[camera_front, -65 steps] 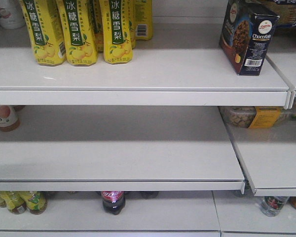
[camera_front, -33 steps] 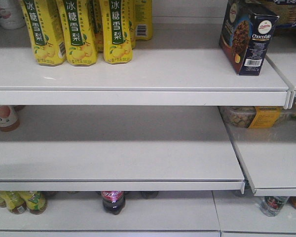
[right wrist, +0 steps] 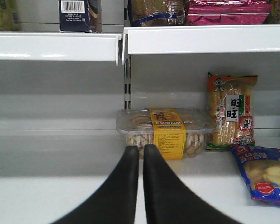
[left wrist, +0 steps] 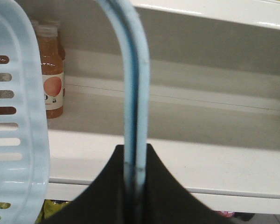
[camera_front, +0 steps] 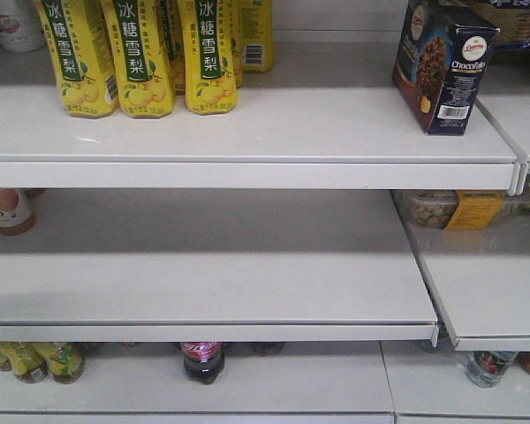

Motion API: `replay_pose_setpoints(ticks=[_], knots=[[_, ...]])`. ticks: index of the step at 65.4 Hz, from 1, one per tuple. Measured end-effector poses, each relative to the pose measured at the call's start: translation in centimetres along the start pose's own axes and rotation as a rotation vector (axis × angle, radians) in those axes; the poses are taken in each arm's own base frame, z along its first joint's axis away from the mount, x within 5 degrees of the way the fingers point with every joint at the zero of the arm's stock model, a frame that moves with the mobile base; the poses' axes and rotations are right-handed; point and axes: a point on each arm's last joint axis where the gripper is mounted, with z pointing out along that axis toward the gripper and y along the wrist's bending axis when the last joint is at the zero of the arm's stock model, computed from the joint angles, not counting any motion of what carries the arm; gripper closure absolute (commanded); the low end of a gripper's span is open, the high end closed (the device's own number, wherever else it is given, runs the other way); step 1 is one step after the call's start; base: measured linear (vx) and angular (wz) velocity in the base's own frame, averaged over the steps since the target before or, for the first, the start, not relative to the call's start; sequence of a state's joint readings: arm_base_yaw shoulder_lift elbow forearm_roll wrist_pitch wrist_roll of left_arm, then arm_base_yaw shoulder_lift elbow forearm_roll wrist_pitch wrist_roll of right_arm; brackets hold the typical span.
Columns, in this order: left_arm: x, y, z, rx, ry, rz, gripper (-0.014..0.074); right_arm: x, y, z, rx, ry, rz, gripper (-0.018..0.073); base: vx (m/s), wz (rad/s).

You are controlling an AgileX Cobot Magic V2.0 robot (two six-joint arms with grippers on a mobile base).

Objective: Left arm holds basket, right arm returns cookies

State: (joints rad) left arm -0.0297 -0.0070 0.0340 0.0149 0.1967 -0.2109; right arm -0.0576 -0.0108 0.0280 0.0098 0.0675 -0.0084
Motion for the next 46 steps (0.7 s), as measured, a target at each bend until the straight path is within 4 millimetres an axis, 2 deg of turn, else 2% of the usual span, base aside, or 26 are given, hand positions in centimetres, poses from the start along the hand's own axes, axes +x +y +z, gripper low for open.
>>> replay_pose_setpoints(ticks=[46], knots=[[0.0, 0.0, 0.0, 0.0, 0.0, 0.0, 0.0599, 0.0, 0.0, 0.0, 0.0, 0.0, 0.0, 0.0566, 0.0, 0.0]])
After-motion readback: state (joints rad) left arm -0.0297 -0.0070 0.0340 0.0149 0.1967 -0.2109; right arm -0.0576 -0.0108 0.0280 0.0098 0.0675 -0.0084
